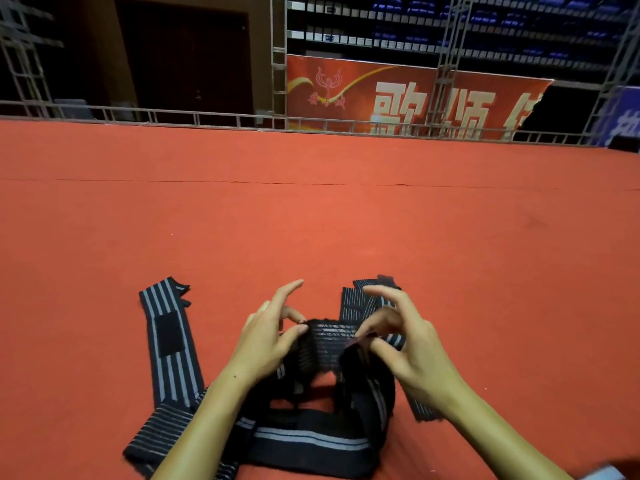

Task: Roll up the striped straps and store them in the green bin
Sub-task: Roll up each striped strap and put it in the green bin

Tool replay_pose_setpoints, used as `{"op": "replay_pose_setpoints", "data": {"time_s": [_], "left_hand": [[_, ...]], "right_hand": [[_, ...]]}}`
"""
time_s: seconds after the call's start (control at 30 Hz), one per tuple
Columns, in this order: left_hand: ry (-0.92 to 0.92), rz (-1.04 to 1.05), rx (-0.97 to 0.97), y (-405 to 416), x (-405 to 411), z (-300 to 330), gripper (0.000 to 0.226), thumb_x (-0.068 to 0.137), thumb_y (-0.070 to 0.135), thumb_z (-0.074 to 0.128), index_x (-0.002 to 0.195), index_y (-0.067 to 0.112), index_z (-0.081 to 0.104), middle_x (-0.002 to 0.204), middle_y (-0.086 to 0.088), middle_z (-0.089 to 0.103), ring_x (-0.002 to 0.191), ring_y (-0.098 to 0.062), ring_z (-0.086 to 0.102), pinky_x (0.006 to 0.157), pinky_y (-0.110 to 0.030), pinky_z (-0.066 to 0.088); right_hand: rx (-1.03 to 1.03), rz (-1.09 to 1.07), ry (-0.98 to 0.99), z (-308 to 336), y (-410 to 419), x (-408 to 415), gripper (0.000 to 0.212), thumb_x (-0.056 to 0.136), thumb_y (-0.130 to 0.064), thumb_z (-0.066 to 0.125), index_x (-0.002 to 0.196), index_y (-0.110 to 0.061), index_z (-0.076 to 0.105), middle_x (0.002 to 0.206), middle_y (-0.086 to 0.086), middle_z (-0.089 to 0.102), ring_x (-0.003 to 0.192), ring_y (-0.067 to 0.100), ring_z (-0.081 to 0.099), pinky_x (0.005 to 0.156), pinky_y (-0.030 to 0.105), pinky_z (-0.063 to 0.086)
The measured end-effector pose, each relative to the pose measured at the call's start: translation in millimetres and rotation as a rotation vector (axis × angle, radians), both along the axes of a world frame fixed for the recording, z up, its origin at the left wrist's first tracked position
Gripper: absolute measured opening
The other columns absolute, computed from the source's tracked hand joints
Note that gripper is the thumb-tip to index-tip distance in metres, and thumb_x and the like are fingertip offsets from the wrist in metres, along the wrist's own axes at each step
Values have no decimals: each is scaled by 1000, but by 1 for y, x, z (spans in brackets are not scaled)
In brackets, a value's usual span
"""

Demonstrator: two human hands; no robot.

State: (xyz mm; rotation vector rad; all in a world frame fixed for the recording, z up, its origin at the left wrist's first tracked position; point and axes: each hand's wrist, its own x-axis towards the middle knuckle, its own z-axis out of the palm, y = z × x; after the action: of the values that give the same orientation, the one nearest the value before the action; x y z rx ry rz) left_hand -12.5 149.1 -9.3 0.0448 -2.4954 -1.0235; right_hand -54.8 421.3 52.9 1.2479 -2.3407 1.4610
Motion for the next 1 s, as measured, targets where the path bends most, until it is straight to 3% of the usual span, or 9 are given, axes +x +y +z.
{"op": "replay_pose_setpoints", "data": {"time_s": [0.13,0.2,0.3,0.4,0.47,0.6,0.73,0.87,1.0], "left_hand": [[-20,202,20,-6,-23,3,72,97,26,76,155,41,36,96,24,70,92,-19,63,89,-48,51],[-28,273,96,-10,-34,8,70,96,24,79,154,33,41,96,21,72,101,-25,68,90,-47,52],[-26,253,281,-13,-38,22,80,91,19,85,158,28,43,102,12,77,99,-23,72,94,-43,55],[22,179,278,-7,-15,36,77,93,26,84,158,35,45,115,13,74,99,-14,72,93,-44,58],[69,101,311,6,14,42,65,95,28,82,152,37,52,110,13,79,101,-9,74,96,-42,59],[19,-164,435,54,79,66,66,96,27,79,152,43,49,111,12,81,112,-4,73,96,-16,52],[31,-159,367,71,103,65,86,93,28,86,157,52,35,115,21,80,117,6,70,96,-4,44],[-28,-167,292,59,111,55,87,95,20,82,159,49,32,120,25,77,120,5,70,105,-27,49],[-5,-159,415,58,121,53,78,102,16,74,160,46,31,113,15,82,113,-6,76,105,-36,54]], "right_hand": [[-143,-34,-81,21,13,-3,79,92,16,69,151,-30,43,101,3,76,87,19,71,83,34,54],[-213,-52,-114,33,19,-2,79,94,12,71,153,-32,43,99,4,75,90,26,70,85,43,55],[-265,-79,-116,51,26,2,81,95,3,75,155,-39,41,100,4,74,97,30,70,87,61,52],[-269,-82,-101,61,30,6,82,96,0,75,157,-41,39,98,2,73,97,32,70,83,66,50],[-276,-85,-95,64,28,8,82,96,1,75,158,-40,38,99,3,73,97,32,70,83,67,51],[-309,-49,-82,69,7,14,82,95,1,76,159,-35,39,99,2,74,95,30,70,90,58,54],[-375,15,-104,83,-23,19,80,95,0,78,158,-32,41,100,3,75,95,31,72,91,56,56],[-483,39,-110,107,-35,15,76,93,-7,80,157,-25,42,99,11,76,93,29,74,93,61,58],[-522,-52,-57,122,-32,6,73,94,-3,80,155,-23,45,99,15,76,96,38,74,92,59,61]]}}
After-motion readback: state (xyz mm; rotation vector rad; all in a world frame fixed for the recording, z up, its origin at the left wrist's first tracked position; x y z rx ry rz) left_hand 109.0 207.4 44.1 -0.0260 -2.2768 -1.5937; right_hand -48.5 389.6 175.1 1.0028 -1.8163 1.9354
